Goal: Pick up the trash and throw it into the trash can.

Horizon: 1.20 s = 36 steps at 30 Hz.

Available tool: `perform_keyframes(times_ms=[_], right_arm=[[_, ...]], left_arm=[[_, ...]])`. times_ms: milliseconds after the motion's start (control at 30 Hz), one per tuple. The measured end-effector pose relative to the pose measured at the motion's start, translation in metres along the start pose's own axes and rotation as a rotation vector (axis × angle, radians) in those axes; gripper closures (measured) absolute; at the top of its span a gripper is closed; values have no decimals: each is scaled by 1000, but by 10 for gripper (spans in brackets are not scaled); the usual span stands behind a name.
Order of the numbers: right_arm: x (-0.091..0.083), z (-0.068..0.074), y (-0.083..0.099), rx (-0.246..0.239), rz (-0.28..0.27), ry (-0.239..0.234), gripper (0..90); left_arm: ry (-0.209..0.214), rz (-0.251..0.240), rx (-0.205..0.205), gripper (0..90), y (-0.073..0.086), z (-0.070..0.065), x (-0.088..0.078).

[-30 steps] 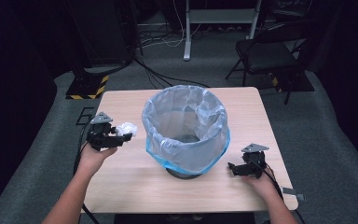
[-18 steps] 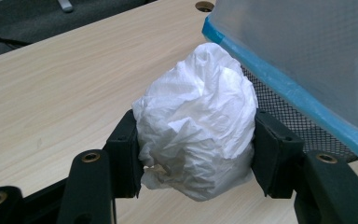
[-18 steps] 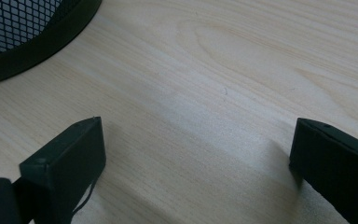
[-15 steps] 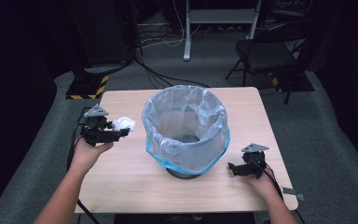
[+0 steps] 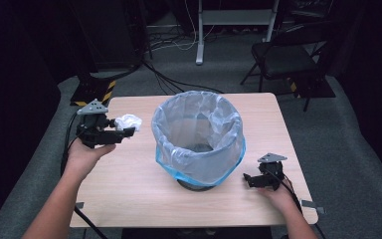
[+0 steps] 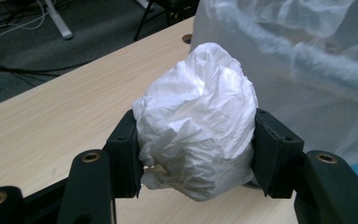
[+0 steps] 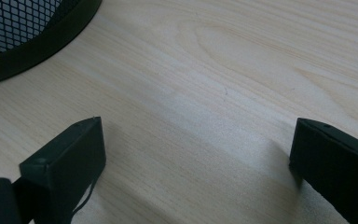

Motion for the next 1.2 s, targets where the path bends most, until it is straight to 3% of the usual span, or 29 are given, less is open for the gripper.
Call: perform_keyframes(times_ms=[300,467,600,867,1200], right_arm=[[0,0,0,0,0,0,26],[0,0,0,0,0,0,26],[0,0,0,0,0,0,26],[0,0,0,0,0,0,26],[0,0,0,-1,1,-1,26]], left_arm=[[17,-4,52,431,-30,-19,-7],[42,-12,75,430,-43,-30,-2],[66,-2,105,430,-50,-42,7],[121,-10,113,428,-60,-60,27],[157,-1,127,428,-65,-75,49]])
Point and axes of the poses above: each handheld gripper's, and its own axes: x roughly forward along the jaws, y roughly out of its underside, z roughly to its left, the point moved 6 cm from there along x, roughly forward along the jaws, and after that the axes turned 2 degrees about -x, right-handed, at the moved point
